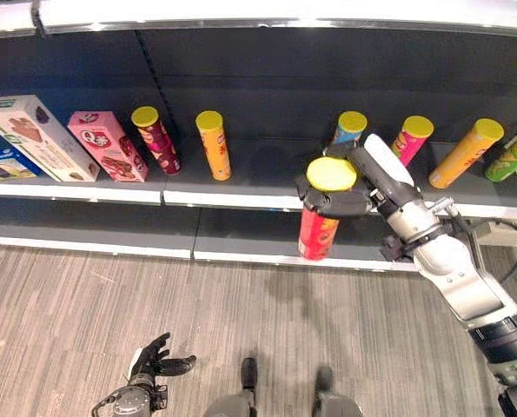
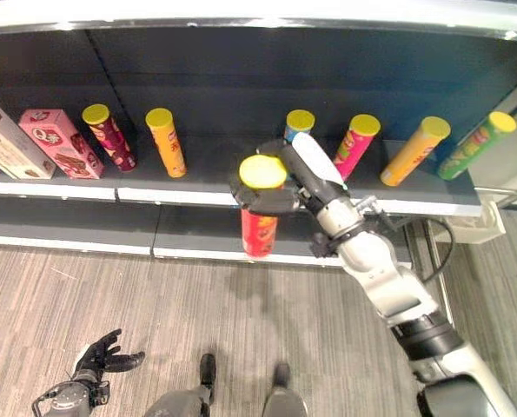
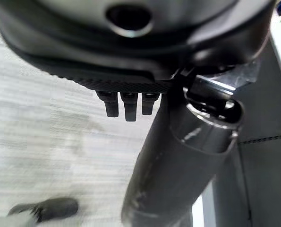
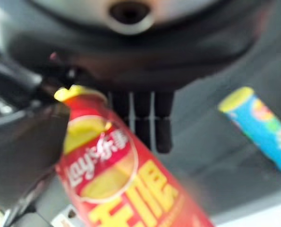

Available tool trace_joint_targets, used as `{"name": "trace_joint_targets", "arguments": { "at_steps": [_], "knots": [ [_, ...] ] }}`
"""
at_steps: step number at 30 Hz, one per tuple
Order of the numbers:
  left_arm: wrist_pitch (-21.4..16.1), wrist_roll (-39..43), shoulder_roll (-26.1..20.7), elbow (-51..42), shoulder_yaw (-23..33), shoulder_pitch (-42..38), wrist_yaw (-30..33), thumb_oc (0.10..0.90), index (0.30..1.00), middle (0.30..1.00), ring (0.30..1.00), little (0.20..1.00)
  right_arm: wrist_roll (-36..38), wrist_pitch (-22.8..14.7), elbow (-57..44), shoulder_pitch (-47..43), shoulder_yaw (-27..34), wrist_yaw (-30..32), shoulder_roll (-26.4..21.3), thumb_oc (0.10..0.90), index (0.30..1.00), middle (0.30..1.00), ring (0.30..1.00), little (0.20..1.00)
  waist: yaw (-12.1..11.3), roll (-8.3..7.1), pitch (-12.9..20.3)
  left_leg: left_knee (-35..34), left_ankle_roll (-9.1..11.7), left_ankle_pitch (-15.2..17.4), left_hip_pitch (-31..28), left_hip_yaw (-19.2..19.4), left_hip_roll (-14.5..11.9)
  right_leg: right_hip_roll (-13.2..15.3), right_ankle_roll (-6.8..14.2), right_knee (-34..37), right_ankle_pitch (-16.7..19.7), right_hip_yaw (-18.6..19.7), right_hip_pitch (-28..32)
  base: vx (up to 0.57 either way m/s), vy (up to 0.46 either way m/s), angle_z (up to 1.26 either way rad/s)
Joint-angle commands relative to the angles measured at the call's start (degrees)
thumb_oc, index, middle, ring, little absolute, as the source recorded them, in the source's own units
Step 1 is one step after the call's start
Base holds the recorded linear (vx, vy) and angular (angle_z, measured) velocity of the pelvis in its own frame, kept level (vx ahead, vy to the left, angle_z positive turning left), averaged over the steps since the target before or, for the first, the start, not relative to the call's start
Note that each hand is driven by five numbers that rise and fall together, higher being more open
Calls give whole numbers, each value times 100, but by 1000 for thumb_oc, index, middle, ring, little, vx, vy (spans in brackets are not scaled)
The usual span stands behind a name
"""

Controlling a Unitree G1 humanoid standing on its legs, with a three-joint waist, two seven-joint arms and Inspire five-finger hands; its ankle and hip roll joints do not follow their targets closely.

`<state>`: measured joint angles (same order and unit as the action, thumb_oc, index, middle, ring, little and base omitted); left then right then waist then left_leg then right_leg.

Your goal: Put the goods on the table back onto the shelves and tidy them up.

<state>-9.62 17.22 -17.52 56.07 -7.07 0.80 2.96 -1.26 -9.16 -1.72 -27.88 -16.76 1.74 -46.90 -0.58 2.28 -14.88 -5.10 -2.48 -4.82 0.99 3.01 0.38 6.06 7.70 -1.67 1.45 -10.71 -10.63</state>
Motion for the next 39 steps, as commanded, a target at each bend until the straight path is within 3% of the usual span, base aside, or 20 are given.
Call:
{"name": "trace_joint_targets", "arguments": {
  "at_steps": [1,4,5,6,8,11,15,20,32,39],
  "knots": [
    [-117,-82,-58,-724,-236,525,-51,800,900,900,900,900,58,-417,-273,-690,497,386,-355,400,300,300,300,300,-37,-318,169,303,525,841,-170,86,-74,-188,-117,428,-323,144,778,148,-27,55],
    [-143,8,24,-1164,-282,692,-175,800,900,900,900,900,-75,-437,-379,-419,733,556,-268,400,300,300,300,300,-70,-316,59,1189,652,1127,128,76,-52,-91,-165,592,-242,8,966,74,-65,47],
    [-106,-42,10,-1333,-348,741,-197,800,900,900,900,900,-175,-444,-490,-315,852,657,-164,400,300,300,300,300,-65,-281,-68,2197,841,1147,696,-52,-90,-54,-223,657,-294,-55,1069,29,-2,61],
    [-102,-36,30,-1310,-338,735,-185,800,900,900,900,900,-238,-433,-485,-271,896,716,-113,400,300,300,300,300,-73,-274,-101,2272,900,1092,821,-127,-157,-24,-224,662,-336,-48,1114,71,50,83],
    [-95,-3,42,-1328,-319,753,-175,800,900,900,900,900,-411,-392,-530,-186,927,779,-54,400,300,300,300,300,-80,-251,-88,1897,908,1047,875,-183,-432,57,-179,657,-431,-43,1200,180,133,54],
    [-87,69,-68,-1428,-298,829,-93,800,900,900,900,900,-625,-396,-639,-296,747,835,122,400,300,300,300,300,-239,-104,-18,1027,862,838,664,-974,-553,3,-186,439,-716,220,1177,203,167,-16],
    [-124,-55,-178,-1444,-290,811,-93,800,900,900,900,900,-1045,-315,-566,-452,803,1027,208,400,300,300,300,300,-188,110,-100,821,774,830,557,-818,-405,271,-103,178,-582,326,852,48,213,-65],
    [-211,-77,-354,-1541,-257,783,72,800,900,900,900,900,-1795,-171,-225,-1122,696,1660,368,400,300,300,300,300,-325,292,-275,753,567,887,655,-487,-183,530,89,205,-312,534,514,-34,195,-32],
    [-358,115,-361,-1461,-438,459,354,800,900,900,900,900,-2699,159,490,-2088,540,2576,104,400,300,300,300,300,-601,350,-587,533,574,605,1055,-677,-84,675,189,167,-179,349,179,-48,17,10],
    [-423,187,-311,-1369,-568,335,442,800,900,900,900,900,-2868,352,1138,-2484,559,3109,-161,400,300,300,300,300,-766,479,-676,146,663,295,1188,-885,-77,724,245,232,-109,117,49,-27,-35,18]
  ]
}}
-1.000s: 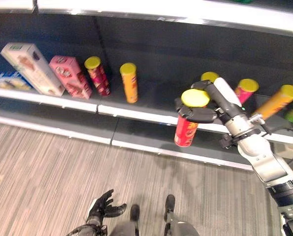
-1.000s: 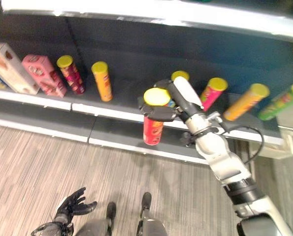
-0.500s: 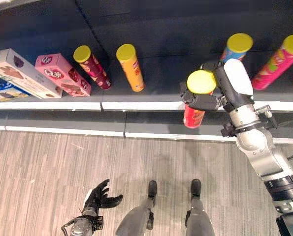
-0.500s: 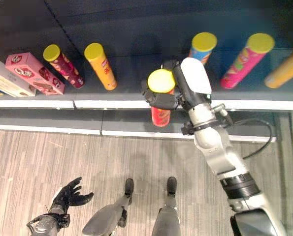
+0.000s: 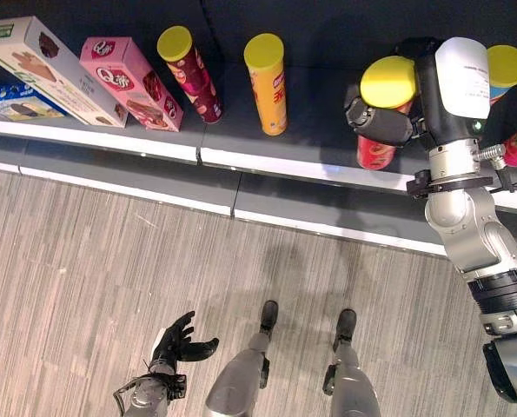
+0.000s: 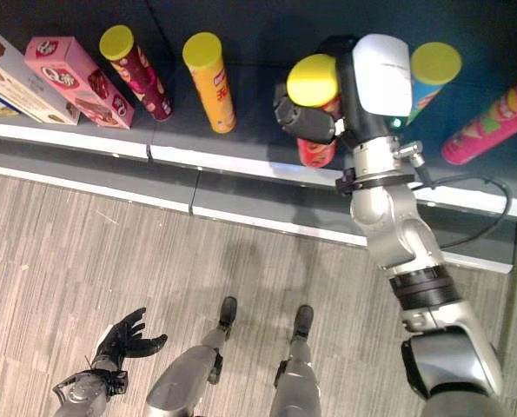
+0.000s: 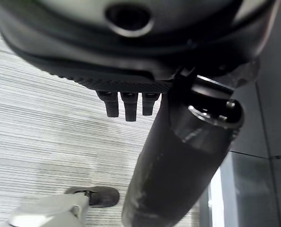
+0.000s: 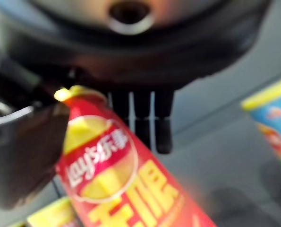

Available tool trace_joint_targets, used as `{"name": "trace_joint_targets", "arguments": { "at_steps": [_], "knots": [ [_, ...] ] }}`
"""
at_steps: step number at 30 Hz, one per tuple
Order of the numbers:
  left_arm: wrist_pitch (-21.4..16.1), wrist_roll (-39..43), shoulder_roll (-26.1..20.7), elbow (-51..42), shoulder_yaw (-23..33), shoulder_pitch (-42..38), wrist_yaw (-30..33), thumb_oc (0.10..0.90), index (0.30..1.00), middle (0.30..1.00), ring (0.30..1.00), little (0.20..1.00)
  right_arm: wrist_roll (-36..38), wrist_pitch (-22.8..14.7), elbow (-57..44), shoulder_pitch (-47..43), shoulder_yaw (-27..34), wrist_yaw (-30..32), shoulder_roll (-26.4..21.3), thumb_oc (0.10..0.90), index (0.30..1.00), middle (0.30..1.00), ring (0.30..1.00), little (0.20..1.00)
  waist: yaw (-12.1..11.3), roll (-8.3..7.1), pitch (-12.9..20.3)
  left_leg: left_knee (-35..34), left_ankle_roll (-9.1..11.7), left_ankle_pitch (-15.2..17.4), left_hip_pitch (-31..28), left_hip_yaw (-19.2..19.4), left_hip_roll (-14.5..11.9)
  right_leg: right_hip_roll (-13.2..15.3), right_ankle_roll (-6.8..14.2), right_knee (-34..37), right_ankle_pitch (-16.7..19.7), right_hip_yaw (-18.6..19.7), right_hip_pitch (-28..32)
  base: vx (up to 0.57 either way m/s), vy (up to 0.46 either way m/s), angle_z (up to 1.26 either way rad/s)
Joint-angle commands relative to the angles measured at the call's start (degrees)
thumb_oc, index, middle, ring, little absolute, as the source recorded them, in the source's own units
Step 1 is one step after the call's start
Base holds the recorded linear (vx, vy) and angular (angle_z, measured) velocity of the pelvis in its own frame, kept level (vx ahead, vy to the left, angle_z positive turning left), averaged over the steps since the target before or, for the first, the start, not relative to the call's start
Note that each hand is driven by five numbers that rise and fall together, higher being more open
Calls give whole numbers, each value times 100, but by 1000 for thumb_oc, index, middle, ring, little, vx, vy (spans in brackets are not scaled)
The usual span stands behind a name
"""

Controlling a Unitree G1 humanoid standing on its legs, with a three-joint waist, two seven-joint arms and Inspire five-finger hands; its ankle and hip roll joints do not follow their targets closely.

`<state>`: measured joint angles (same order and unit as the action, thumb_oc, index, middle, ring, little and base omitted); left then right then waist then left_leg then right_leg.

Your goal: Put the goods on the table back onto the shelves and tidy them up.

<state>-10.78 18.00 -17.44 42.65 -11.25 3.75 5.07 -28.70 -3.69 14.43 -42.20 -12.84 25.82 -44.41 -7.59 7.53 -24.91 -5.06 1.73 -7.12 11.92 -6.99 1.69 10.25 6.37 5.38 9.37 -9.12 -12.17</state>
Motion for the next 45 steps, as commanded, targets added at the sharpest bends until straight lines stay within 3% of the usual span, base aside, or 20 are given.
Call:
{"name": "trace_joint_targets", "arguments": {
  "at_steps": [1,6,17,33,34,37,45],
  "knots": [
    [-310,127,-314,-26,-173,17,228,800,900,900,900,900,-114,-181,-438,-1081,160,726,-448,400,300,300,300,300,-76,-31,320,101,250,488,107,91,-213,312,382,-476,-902,-74,192,-11,-38,6],
    [-334,195,-311,-90,-326,-111,228,800,900,900,900,900,-53,-103,-204,-1315,27,843,-477,400,300,300,300,300,-134,54,246,72,265,421,206,-77,-193,336,378,-525,-946,-227,178,-5,-32,18],
    [-343,157,-321,36,-387,-224,284,800,900,900,900,900,-13,1,233,-1593,-63,1060,-638,400,300,300,300,300,-179,58,188,68,275,391,303,-199,-172,364,388,-574,-987,-317,134,8,-19,8],
    [-380,260,-307,153,-558,-360,375,800,900,900,900,900,687,38,1184,-2081,-153,1430,-575,400,300,300,300,300,-321,106,113,100,274,403,436,-233,-177,346,386,-551,-997,-303,55,2,-6,2],
    [-389,271,-404,-549,-639,-230,352,800,900,900,900,900,663,92,1211,-2107,-171,1450,-698,400,300,300,300,300,-334,145,108,93,270,407,438,-242,-169,353,394,-548,-1000,-325,59,0,0,0],
    [-329,290,-516,-1070,-679,-27,260,800,900,900,900,900,660,139,1277,-2108,-146,1473,-798,400,300,300,300,300,-350,179,123,87,270,414,441,-256,-166,353,404,-525,-1000,-347,73,0,0,0],
    [-209,196,-622,-1856,-727,59,225,800,900,900,900,900,784,187,1375,-2032,-12,1577,-820,400,300,300,300,300,-369,207,143,83,268,427,454,-269,-148,352,426,-484,-998,-368,90,0,0,0]
  ]
}}
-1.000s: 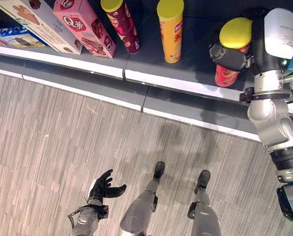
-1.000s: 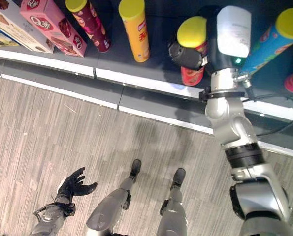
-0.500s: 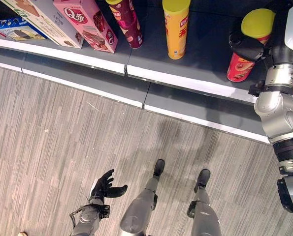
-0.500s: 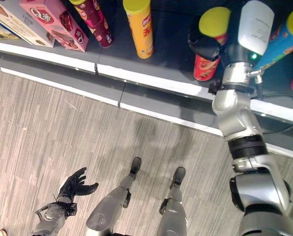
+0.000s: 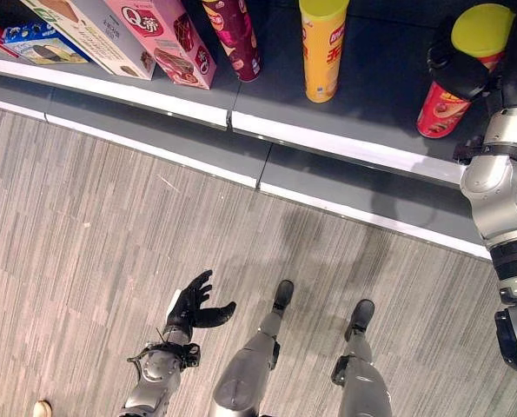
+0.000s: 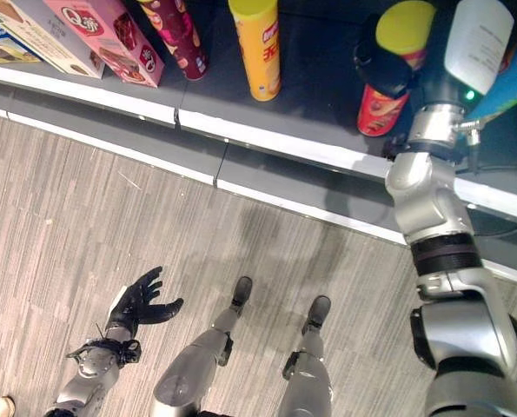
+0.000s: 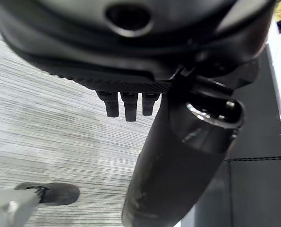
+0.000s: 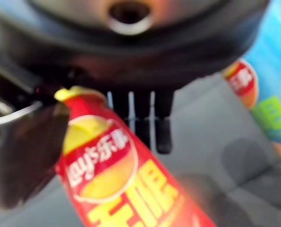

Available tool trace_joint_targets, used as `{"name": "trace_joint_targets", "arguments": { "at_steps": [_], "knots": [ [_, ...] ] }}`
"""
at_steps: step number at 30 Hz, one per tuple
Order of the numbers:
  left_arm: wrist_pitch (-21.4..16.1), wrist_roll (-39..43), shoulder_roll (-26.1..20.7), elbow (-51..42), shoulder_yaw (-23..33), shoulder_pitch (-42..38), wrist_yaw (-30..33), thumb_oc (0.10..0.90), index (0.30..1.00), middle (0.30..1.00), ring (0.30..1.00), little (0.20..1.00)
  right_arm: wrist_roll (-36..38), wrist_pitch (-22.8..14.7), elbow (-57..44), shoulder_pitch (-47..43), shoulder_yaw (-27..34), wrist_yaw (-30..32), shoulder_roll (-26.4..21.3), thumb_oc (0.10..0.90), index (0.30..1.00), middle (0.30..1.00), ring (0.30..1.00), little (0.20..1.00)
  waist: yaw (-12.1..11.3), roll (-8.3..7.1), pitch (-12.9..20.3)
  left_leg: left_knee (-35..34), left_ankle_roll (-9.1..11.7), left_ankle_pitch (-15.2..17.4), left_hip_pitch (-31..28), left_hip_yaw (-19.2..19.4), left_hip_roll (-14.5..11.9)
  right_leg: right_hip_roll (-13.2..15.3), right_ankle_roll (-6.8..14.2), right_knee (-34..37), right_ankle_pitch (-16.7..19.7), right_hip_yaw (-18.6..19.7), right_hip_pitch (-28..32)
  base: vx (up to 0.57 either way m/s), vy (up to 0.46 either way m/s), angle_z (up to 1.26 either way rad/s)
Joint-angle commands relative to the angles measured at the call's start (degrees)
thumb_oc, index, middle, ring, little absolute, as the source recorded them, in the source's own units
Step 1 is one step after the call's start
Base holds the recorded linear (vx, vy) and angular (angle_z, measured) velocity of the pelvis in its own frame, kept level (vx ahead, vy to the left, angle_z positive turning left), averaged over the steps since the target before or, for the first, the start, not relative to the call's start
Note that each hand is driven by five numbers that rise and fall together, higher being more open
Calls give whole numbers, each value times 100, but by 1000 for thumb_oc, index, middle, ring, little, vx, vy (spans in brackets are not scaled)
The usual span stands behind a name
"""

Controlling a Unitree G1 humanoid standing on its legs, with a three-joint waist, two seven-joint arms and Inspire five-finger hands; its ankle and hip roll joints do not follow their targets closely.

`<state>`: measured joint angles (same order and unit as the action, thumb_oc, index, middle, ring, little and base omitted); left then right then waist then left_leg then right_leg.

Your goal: Put the goods on the table back onto the shelves and tidy them up.

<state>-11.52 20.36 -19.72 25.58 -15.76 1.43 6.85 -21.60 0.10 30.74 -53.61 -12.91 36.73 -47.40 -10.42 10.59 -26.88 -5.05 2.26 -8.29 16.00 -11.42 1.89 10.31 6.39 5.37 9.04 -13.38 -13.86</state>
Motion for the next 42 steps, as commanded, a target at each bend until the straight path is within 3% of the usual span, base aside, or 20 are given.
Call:
{"name": "trace_joint_targets", "arguments": {
  "at_steps": [1,10,11,12,13,18,25,33,36,37,42],
  "knots": [
    [-132,-41,-394,-151,-277,292,50,800,900,900,900,900,74,-191,-257,-890,-4,486,-522,400,300,300,300,300,-88,-99,340,81,215,544,46,176,-168,345,424,-482,-964,60,258,0,0,0],
    [-45,-124,-248,-68,-377,0,223,800,900,900,900,900,299,-136,-89,-814,48,587,-274,405,307,307,307,307,-60,-140,353,70,206,556,43,162,-177,323,413,-481,-986,56,267,0,0,0],
    [-45,-124,-230,-27,-390,-28,237,800,900,900,900,900,325,-145,-85,-798,65,595,-239,580,571,571,571,571,-53,-148,347,70,206,557,41,160,-178,319,410,-482,-987,57,264,0,0,0],
    [-40,-123,-216,17,-399,-59,253,800,900,900,900,900,348,-151,-77,-793,68,604,-203,711,766,766,766,766,-45,-153,345,69,206,560,37,165,-180,318,410,-482,-985,61,257,0,0,0],
    [-42,-119,-189,93,-423,-102,278,800,900,900,900,900,382,-162,-66,-789,66,609,-162,800,900,900,900,900,-38,-165,342,67,206,563,33,170,-180,314,408,-478,-981,72,255,0,0,0],
    [-71,-123,-24,649,-484,-353,437,800,900,900,900,900,577,-227,-24,-739,40,586,43,800,900,900,900,900,11,-226,321,65,205,564,21,189,-203,300,398,-476,-982,94,254,0,0,0],
    [-74,-158,488,2544,-531,-1088,885,800,900,900,900,900,1083,-469,-11,-615,-19,600,650,800,900,900,900,900,191,-468,306,54,225,570,-24,271,-260,256,364,-512,-982,189,207,0,0,0],
    [-67,-177,548,2652,-535,-1147,963,800,900,900,900,900,1516,-672,-58,-506,3,422,900,800,900,900,900,900,249,-560,307,51,215,587,-68,343,-280,235,355,-512,-966,264,197,4,-10,-9],
    [-68,-132,504,2458,-560,-1046,909,800,900,900,900,900,2118,-885,25,-479,92,196,1002,800,900,900,900,900,239,-556,300,43,214,594,-94,357,-287,231,350,-511,-959,278,200,-5,-12,-1],
    [-70,-71,413,2243,-618,-906,810,800,900,900,900,900,3421,-1303,304,-446,273,-284,1133,800,900,900,900,900,223,-567,290,45,225,604,-113,384,-293,219,352,-488,-949,288,221,-15,-36,-2],
    [-66,-48,340,2136,-633,-847,731,800,900,900,900,900,4008,-1474,592,-501,344,-468,1149,800,900,900,900,900,196,-551,287,43,240,603,-125,407,-306,209,361,-460,-938,266,240,-3,-8,0]
  ]
}}
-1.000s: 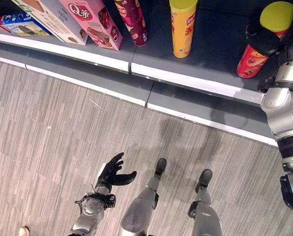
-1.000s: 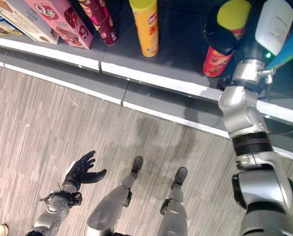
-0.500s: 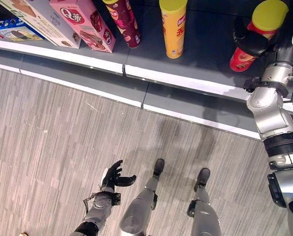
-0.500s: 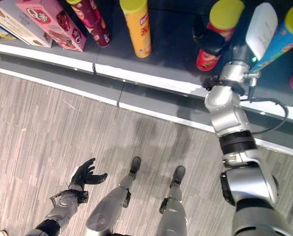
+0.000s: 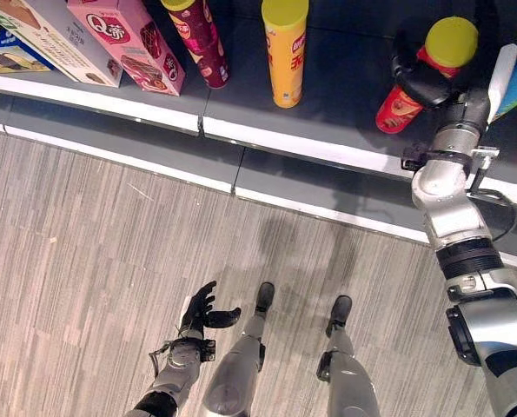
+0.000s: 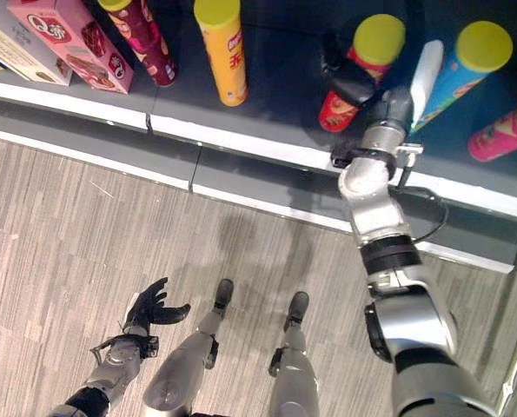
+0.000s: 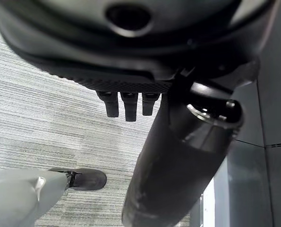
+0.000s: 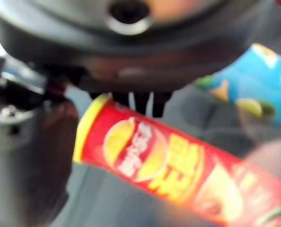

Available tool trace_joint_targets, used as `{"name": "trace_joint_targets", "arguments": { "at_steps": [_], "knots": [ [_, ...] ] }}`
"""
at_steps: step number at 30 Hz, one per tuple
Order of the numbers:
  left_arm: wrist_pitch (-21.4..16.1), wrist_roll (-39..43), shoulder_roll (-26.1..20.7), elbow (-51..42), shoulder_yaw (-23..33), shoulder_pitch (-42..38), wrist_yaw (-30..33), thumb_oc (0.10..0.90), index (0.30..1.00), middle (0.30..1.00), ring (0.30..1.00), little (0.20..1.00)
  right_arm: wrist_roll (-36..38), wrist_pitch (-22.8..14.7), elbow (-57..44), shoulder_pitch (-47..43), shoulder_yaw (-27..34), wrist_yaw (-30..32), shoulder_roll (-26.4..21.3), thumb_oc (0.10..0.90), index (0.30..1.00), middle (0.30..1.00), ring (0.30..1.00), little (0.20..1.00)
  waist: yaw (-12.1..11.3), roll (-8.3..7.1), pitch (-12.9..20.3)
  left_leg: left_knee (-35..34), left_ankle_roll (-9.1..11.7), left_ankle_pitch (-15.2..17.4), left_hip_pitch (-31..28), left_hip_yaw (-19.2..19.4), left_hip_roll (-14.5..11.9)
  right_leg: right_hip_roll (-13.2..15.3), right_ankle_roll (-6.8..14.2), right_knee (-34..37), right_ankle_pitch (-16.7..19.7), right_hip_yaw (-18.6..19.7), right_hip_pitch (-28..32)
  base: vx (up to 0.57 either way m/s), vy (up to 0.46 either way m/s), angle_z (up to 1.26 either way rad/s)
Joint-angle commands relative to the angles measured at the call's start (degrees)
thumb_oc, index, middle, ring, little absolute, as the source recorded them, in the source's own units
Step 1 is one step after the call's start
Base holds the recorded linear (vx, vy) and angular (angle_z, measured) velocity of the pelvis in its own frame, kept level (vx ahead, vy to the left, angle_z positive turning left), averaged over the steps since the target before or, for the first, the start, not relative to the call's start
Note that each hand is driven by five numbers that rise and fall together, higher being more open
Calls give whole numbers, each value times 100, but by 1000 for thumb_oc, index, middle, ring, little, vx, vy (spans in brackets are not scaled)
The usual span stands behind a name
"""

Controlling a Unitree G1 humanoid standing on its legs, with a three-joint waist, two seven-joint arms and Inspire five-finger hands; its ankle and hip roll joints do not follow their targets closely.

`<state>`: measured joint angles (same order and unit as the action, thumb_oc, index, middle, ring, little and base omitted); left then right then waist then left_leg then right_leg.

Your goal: Put the goods on the table back onto the shelves and tidy them up.

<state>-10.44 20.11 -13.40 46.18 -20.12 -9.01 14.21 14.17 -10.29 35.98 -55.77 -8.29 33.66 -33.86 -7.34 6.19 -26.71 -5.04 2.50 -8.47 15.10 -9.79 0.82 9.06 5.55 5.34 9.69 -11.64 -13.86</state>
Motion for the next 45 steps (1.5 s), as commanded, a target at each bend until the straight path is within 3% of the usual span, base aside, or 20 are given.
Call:
{"name": "trace_joint_targets", "arguments": {
  "at_steps": [1,10,26,38,40,45],
  "knots": [
    [-171,-18,-298,57,-196,205,-18,800,900,900,900,900,479,-443,113,-288,-112,-182,-207,800,900,900,900,900,-114,-108,274,41,218,623,-40,247,-200,334,448,-455,-999,86,242,0,0,0],
    [-172,-46,-345,-104,-194,307,-59,800,900,900,900,900,349,-423,87,-275,-189,-201,-359,800,900,900,900,900,-146,-75,250,32,229,619,-31,236,-202,331,460,-426,-985,74,244,1,-7,-2],
    [-179,-160,-344,-40,19,341,-23,800,900,900,900,900,-1453,-117,-1424,-127,-449,-20,-784,800,900,900,900,900,-112,-181,260,32,212,634,-51,236,-210,323,460,-442,-993,90,243,0,0,0],
    [-182,-152,-346,-5,84,299,9,800,900,900,900,900,-1624,-59,-1490,-51,-352,103,-842,800,900,900,900,900,-56,-266,249,30,207,639,-48,277,-219,302,454,-432,-978,133,219,0,0,0],
    [-171,-224,-452,293,138,91,-14,800,900,900,900,900,-1606,-86,-1576,-3,-370,44,-678,800,900,900,900,900,11,-298,257,29,208,644,-50,312,-231,294,463,-427,-965,177,199,0,0,0],
    [-131,-157,-364,312,267,217,-87,800,900,900,900,900,-1958,14,-2095,404,-76,131,-819,800,900,900,900,900,40,-275,284,7,223,630,-50,302,-232,308,472,-407,-962,141,225,1,-1,-1]
  ]
}}
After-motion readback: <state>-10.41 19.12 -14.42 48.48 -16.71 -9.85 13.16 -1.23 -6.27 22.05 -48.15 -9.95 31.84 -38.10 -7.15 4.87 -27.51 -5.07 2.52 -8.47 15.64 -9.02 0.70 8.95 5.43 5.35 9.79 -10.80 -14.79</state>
